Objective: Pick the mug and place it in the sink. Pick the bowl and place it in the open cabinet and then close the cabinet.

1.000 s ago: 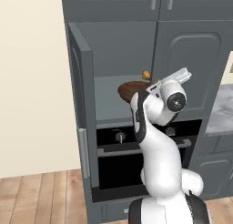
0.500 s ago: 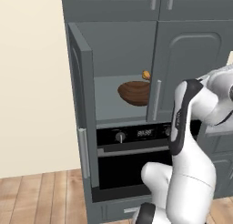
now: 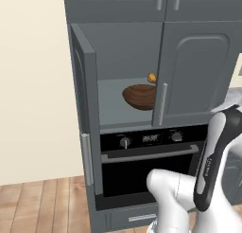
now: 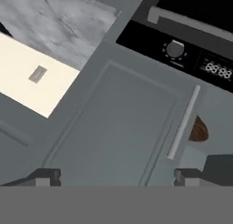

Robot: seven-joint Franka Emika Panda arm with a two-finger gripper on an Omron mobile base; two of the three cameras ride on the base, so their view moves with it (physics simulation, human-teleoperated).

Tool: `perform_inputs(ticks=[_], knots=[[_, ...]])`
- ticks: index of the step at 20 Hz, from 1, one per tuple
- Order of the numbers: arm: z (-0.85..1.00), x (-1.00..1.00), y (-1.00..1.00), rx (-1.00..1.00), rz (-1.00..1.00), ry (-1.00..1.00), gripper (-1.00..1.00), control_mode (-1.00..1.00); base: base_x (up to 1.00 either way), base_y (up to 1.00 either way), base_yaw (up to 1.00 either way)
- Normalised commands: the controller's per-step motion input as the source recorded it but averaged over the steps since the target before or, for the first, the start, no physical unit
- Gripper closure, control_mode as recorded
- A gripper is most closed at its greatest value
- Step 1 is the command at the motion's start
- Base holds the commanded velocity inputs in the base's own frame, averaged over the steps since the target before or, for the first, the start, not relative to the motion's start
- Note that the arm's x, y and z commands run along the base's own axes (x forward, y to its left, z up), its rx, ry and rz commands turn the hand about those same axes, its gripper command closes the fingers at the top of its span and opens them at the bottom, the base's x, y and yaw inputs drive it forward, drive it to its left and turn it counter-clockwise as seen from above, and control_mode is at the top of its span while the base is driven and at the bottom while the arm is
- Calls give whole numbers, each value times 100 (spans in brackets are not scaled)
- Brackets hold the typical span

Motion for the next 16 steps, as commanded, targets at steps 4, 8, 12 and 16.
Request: perform_inputs(ticks=[4, 8, 12, 16], knots=[[25, -100, 52, -9, -1, 2, -100, -100, 0, 0, 0], [20, -98, 72, -10, -3, 5, -100, -100, 0, 0, 0], [2, -91, 86, -8, -5, 1, -100, -100, 0, 0, 0], [0, -69, 99, -6, -2, 0, -100, -100, 0, 0, 0]])
